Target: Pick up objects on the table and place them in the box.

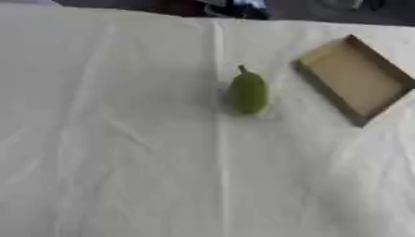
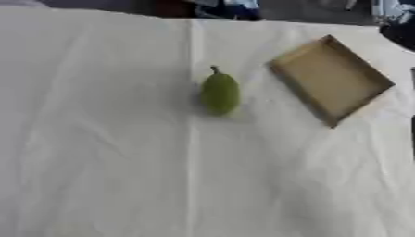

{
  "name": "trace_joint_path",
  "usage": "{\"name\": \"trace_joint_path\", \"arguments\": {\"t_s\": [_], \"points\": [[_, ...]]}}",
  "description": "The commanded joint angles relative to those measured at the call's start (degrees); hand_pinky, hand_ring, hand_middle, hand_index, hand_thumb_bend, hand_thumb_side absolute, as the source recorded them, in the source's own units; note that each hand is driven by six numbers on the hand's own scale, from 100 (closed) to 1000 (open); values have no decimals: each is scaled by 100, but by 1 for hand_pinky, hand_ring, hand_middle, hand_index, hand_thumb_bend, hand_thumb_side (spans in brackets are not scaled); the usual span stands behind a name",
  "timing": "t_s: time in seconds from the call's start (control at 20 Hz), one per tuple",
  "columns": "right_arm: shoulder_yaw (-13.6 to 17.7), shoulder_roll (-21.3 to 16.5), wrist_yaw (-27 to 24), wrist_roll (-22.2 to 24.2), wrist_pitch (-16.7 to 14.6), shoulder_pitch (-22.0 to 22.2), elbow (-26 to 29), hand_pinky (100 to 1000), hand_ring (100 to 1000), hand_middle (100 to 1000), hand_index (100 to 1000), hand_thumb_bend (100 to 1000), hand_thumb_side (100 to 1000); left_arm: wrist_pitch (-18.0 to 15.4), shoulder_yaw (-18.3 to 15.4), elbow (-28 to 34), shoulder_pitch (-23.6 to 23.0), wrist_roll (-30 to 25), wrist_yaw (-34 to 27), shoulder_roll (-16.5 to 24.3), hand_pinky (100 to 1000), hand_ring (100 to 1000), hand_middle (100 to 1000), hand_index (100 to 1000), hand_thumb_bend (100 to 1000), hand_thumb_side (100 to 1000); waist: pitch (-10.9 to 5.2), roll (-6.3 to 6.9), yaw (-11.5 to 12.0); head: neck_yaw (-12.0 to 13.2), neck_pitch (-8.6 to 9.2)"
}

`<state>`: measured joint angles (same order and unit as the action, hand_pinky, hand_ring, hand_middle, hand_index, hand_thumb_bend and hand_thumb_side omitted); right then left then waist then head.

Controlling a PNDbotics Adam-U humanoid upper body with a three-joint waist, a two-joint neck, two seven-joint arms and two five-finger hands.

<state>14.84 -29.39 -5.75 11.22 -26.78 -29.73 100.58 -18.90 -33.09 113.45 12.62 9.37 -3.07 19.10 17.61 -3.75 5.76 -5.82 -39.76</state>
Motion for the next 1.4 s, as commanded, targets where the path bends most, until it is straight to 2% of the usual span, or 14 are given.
{"name": "trace_joint_path", "arguments": {"t_s": [0.05, 0.3, 0.75, 0.9, 1.1, 1.4], "points": [[70, -203, -7, 17, 11, -52, 51, 766, 639, 630, 802, 100, 206, 4, -48, 114, 25, -5, 6, 118, 527, 617, 650, 731, 100, 356, -110, 33, 4, -113, -43], [50, -225, 36, 77, 24, -62, 50, 768, 643, 633, 803, 100, 202, 0, -55, 114, -3, -8, 5, 104, 527, 618, 650, 731, 100, 354, -108, 69, -15, -228, -75], [-290, -623, 359, 192, -132, -312, -330, 775, 668, 648, 806, 100, 204, -1, -53, 114, -44, -15, 5, 97, 527, 618, 651, 731, 100, 356, -123, 98, -32, -138, -98], [-603, -841, 592, 354, -235, -515, -594, 782, 694, 670, 812, 100, 230, 3, -48, 114, -54, -22, 3, 99, 527, 619, 651, 731, 100, 356, -137, 91, -21, -120, -110], [-1178, -1085, 952, 754, -478, -913, -1035, 790, 728, 702, 823, 100, 294, 8, -36, 114, -59, -36, -3, 103, 527, 619, 651, 731, 100, 356, -154, 80, 4, -124, -112], [-1944, -1235, 1489, 1355, -916, -1520, -1636, 806, 779, 761, 851, 100, 392, 17, -22, 114, -67, -59, -15, 103, 526, 619, 652, 730, 100, 359, -172, 57, 40, -141, -119]]}}
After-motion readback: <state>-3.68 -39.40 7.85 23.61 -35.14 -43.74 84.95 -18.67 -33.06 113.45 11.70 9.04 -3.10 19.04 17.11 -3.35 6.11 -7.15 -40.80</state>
